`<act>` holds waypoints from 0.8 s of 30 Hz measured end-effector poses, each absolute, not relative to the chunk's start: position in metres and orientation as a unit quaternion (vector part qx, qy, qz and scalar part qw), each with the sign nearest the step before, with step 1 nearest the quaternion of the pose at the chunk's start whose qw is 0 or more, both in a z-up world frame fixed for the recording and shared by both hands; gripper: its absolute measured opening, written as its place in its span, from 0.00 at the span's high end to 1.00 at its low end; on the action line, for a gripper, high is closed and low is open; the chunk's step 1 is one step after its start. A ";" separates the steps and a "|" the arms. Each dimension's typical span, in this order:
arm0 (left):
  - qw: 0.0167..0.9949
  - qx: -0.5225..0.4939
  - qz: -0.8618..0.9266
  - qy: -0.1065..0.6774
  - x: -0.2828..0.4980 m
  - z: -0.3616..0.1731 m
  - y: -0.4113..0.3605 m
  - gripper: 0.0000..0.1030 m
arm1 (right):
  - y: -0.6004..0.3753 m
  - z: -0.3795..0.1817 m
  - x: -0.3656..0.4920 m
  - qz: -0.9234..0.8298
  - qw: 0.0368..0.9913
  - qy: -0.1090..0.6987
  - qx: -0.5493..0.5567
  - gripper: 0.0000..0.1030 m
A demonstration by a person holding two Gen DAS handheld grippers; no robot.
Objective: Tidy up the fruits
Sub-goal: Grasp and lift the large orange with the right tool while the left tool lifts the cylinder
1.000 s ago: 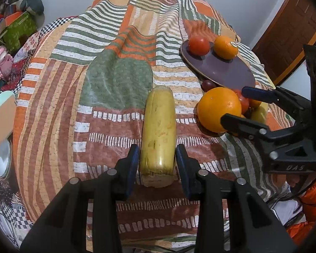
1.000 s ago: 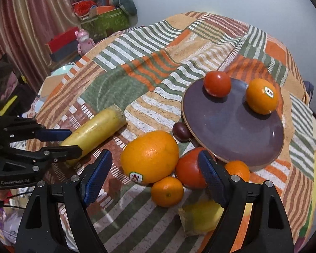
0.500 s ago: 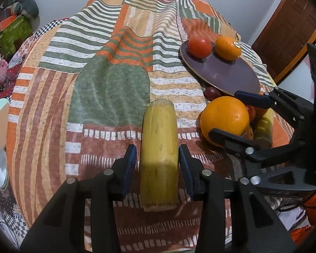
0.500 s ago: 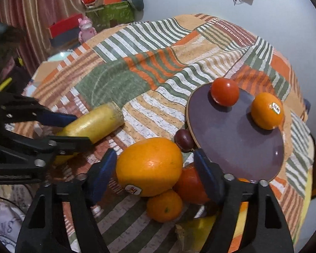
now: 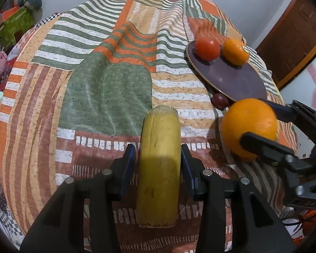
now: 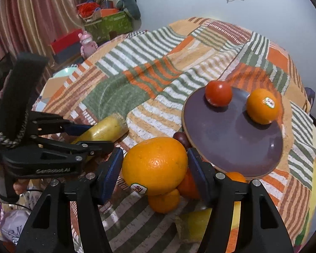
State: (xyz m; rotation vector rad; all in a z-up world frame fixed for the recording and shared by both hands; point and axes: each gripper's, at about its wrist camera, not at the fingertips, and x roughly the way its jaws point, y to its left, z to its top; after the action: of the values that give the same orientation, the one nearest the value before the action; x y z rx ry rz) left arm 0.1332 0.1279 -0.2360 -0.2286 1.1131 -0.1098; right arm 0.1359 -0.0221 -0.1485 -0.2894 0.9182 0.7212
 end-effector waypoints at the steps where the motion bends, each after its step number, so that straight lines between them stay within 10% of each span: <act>1: 0.841 -0.113 -0.052 0.526 0.133 -0.235 0.129 0.63 | -0.025 -0.145 0.136 0.338 0.827 0.429 -0.133 0.42; 24: 0.889 -0.074 -0.077 0.445 0.155 -0.150 0.091 0.65 | -0.117 -0.098 0.168 0.261 0.884 0.381 -0.069 0.42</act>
State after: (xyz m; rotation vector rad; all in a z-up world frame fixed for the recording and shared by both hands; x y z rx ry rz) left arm 0.1547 0.0913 -0.1502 -0.1528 0.9254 -0.1598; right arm 0.1682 -0.1168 -0.0978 -0.1433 0.7938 0.5428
